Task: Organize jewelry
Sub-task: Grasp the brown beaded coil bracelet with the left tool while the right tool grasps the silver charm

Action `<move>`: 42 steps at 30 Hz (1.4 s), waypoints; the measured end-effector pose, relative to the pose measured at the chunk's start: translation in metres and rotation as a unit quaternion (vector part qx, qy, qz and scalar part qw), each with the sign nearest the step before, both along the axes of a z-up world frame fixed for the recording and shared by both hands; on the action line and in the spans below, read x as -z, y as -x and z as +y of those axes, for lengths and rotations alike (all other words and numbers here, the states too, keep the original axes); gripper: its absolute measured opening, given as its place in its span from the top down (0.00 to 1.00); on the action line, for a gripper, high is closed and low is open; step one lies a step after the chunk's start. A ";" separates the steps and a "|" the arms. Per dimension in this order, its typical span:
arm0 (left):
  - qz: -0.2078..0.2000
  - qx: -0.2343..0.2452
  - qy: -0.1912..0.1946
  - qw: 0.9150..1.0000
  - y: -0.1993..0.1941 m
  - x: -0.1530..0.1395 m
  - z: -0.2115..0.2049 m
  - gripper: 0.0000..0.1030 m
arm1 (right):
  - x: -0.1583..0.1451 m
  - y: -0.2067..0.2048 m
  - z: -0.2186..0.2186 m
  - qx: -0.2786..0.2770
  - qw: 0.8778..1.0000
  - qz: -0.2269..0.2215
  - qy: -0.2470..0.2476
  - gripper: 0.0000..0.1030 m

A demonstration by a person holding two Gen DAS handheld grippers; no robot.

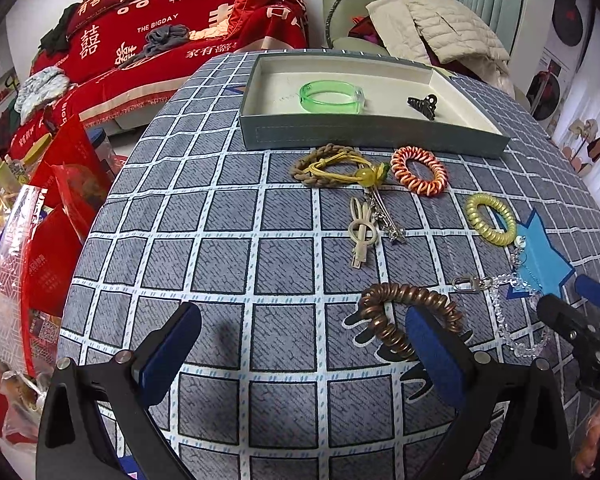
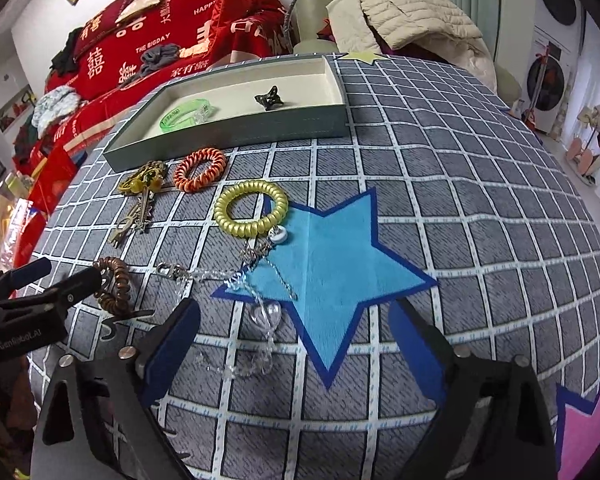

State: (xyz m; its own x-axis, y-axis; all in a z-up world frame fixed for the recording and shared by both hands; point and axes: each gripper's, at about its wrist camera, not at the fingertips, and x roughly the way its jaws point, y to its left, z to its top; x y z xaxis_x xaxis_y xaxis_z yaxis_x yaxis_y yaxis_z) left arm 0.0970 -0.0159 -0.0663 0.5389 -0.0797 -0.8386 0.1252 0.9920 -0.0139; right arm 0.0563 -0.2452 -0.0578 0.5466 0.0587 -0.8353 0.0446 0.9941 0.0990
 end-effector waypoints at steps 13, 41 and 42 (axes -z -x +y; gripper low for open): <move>0.003 0.005 -0.010 1.000 0.000 0.010 -0.006 0.00 | 0.001 -0.014 0.003 -0.002 1.000 0.000 -0.001 0.30; -0.014 0.073 0.046 0.996 0.007 -0.009 0.001 0.69 | -0.010 -0.030 -0.004 -0.006 0.998 -0.016 -0.053 0.86; -0.015 0.074 0.046 0.996 0.007 -0.011 0.001 0.69 | -0.012 -0.031 -0.005 -0.006 0.998 -0.017 -0.057 0.86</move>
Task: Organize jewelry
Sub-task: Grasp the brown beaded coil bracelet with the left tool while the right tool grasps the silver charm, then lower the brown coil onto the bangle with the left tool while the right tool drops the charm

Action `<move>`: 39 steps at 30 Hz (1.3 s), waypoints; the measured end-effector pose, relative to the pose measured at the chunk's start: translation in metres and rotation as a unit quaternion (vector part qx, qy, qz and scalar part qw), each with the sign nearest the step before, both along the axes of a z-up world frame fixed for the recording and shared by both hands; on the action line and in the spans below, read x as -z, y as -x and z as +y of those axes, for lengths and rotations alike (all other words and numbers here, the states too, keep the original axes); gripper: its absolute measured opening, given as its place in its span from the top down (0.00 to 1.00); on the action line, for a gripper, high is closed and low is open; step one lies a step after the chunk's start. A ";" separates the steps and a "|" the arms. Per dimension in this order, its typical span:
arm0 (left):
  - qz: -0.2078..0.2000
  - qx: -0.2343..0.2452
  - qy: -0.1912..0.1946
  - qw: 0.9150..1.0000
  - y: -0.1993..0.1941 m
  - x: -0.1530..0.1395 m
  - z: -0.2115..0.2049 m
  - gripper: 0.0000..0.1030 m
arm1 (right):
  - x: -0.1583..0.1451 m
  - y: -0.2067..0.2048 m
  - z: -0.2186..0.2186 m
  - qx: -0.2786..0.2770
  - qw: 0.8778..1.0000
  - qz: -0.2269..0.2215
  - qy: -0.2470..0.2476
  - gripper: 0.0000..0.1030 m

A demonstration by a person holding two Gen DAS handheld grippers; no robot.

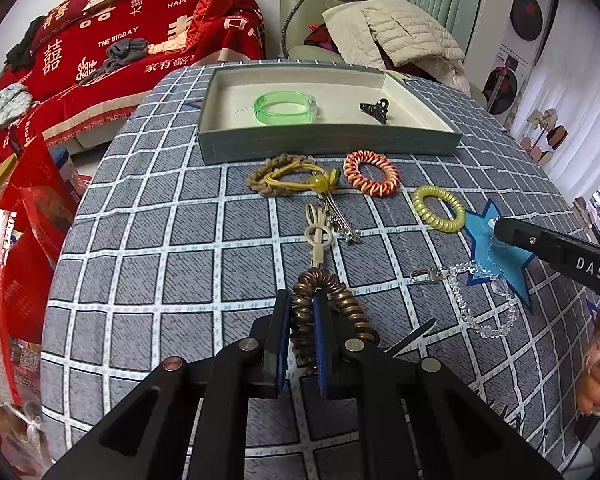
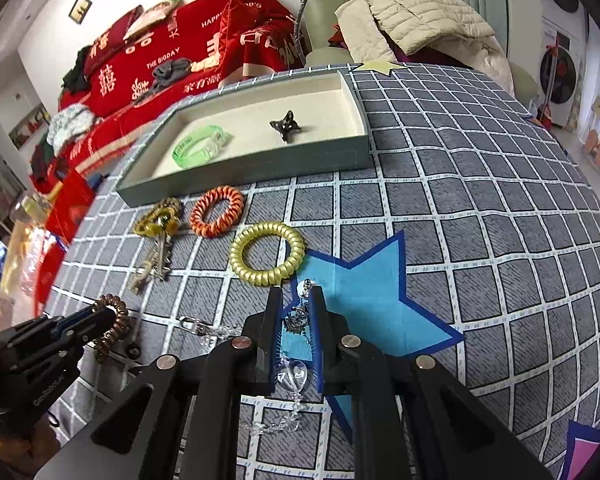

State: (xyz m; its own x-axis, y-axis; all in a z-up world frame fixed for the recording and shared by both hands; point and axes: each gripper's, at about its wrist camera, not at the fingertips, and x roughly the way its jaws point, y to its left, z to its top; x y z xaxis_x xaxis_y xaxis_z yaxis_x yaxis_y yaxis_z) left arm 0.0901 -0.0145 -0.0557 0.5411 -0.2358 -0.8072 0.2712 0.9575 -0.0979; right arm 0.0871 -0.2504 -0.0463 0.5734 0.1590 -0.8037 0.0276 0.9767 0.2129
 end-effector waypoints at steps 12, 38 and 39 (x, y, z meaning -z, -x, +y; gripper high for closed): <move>-0.029 0.009 0.006 1.000 -0.018 -0.036 0.002 0.69 | -0.035 -0.017 -0.009 -0.004 0.999 -0.026 -0.043 0.86; -0.046 -0.019 -0.029 0.998 -0.204 -0.042 -0.021 0.69 | -0.034 -0.187 -0.015 -0.009 0.999 -0.024 -0.048 0.86; -0.043 -0.017 -0.032 0.998 -0.209 -0.038 -0.024 0.69 | -0.032 -0.191 -0.016 -0.008 0.999 -0.023 -0.046 0.86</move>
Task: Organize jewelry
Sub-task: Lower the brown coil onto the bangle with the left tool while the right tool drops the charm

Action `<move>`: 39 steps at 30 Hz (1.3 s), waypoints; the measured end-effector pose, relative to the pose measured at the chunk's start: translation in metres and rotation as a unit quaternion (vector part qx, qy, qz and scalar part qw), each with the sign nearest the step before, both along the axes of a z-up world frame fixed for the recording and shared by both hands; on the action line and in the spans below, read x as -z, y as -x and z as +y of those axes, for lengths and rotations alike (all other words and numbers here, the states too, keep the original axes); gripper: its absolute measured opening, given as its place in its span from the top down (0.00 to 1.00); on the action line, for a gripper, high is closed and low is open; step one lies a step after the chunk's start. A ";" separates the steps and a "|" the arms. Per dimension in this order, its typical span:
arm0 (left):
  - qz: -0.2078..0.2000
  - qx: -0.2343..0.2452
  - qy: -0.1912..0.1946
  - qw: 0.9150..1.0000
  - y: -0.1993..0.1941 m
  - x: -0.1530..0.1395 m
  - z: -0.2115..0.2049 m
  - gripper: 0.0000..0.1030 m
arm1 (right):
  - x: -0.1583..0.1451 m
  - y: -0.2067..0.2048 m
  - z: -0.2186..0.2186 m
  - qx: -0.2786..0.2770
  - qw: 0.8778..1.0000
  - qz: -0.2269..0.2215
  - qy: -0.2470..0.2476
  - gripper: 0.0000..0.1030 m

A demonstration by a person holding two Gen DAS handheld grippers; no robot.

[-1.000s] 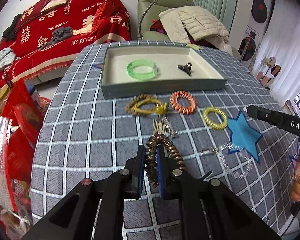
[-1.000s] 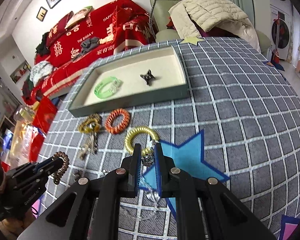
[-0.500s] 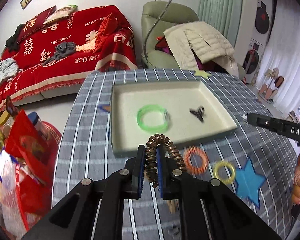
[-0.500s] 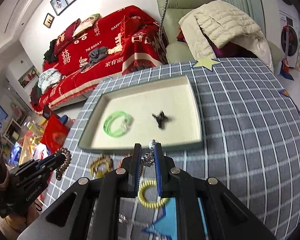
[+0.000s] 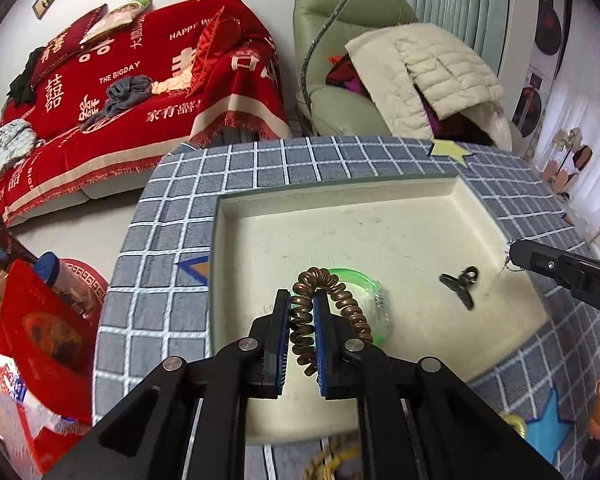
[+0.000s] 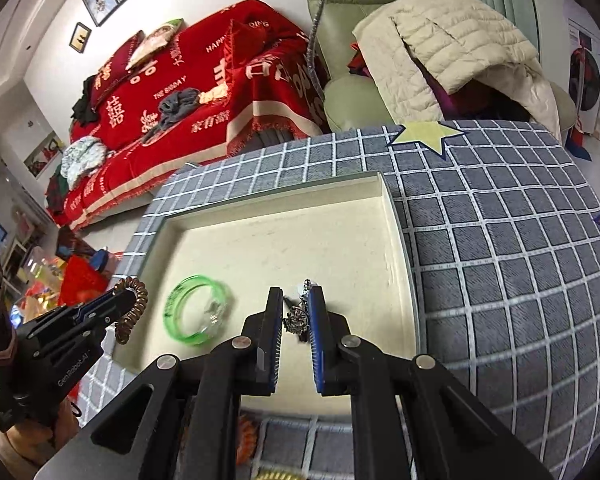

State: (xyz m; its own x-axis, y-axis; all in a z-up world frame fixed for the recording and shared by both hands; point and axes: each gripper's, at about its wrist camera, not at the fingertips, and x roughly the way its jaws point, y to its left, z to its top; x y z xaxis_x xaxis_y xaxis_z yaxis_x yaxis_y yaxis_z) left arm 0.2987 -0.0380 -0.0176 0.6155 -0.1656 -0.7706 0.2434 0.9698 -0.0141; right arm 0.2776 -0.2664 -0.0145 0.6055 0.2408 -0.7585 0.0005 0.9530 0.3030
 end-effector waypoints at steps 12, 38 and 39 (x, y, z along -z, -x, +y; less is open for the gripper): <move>0.018 0.000 -0.042 0.999 -0.019 0.034 -0.016 0.69 | 0.045 -0.028 -0.008 0.017 0.999 0.034 0.010 0.86; -0.004 -0.001 -0.051 0.999 -0.010 0.025 -0.016 0.68 | 0.016 0.011 -0.011 0.030 0.998 -0.002 -0.055 0.38; -0.008 0.001 -0.050 0.999 -0.008 0.022 -0.016 0.68 | 0.014 0.015 -0.011 0.031 0.998 -0.005 -0.055 0.38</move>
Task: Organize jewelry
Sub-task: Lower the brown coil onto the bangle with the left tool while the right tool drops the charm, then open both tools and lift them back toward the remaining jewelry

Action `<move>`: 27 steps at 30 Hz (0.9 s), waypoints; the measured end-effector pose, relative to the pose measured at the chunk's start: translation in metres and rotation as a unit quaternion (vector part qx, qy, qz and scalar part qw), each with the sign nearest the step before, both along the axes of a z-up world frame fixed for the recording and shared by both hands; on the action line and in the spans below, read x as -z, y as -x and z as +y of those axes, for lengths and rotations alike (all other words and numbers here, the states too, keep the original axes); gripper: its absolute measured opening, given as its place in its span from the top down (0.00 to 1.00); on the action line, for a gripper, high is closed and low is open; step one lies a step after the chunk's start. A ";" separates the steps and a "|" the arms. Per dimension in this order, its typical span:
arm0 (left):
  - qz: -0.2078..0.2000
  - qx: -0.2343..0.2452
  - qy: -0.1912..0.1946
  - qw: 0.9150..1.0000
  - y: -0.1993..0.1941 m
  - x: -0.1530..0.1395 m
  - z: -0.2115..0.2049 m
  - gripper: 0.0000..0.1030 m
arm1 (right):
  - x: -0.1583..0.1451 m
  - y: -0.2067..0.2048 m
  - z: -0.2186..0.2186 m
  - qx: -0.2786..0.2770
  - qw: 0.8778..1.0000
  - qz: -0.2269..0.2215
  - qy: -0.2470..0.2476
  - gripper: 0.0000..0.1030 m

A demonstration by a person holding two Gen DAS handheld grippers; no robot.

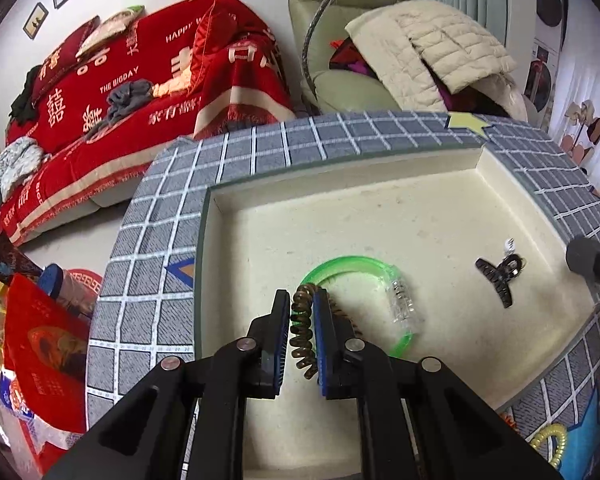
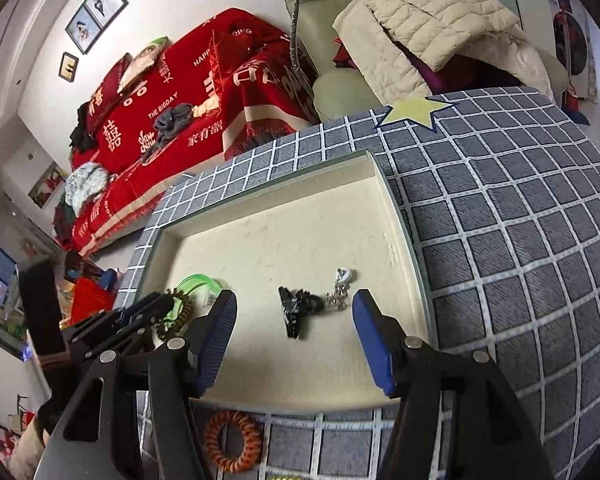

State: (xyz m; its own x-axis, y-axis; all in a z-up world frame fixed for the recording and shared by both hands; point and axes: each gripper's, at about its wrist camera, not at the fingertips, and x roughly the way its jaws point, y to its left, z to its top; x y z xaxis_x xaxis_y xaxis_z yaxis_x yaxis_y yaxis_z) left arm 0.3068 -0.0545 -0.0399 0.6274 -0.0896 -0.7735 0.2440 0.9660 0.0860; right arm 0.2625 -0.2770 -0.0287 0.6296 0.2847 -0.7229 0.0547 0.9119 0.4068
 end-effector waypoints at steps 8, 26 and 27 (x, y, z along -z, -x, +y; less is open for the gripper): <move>-0.048 -0.010 -0.009 0.999 0.015 -0.021 -0.001 0.00 | -0.007 0.021 0.002 -0.001 1.000 -0.007 -0.001 0.38; -0.038 -0.011 0.023 0.999 0.085 -0.039 0.039 0.00 | -0.034 0.074 0.011 -0.013 0.999 -0.038 0.026 0.09; -0.035 -0.011 0.027 0.999 0.091 -0.038 0.041 0.00 | -0.033 0.077 0.012 -0.016 0.999 -0.034 0.026 0.09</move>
State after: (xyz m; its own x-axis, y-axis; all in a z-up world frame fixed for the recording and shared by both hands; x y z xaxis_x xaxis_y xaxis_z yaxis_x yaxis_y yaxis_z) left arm 0.2161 -0.0133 -0.0019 0.6822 -0.1159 -0.7219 0.2183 0.9746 0.0498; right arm 0.1855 -0.2653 0.0046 0.6689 0.2681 -0.6933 -0.0004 0.9328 0.3603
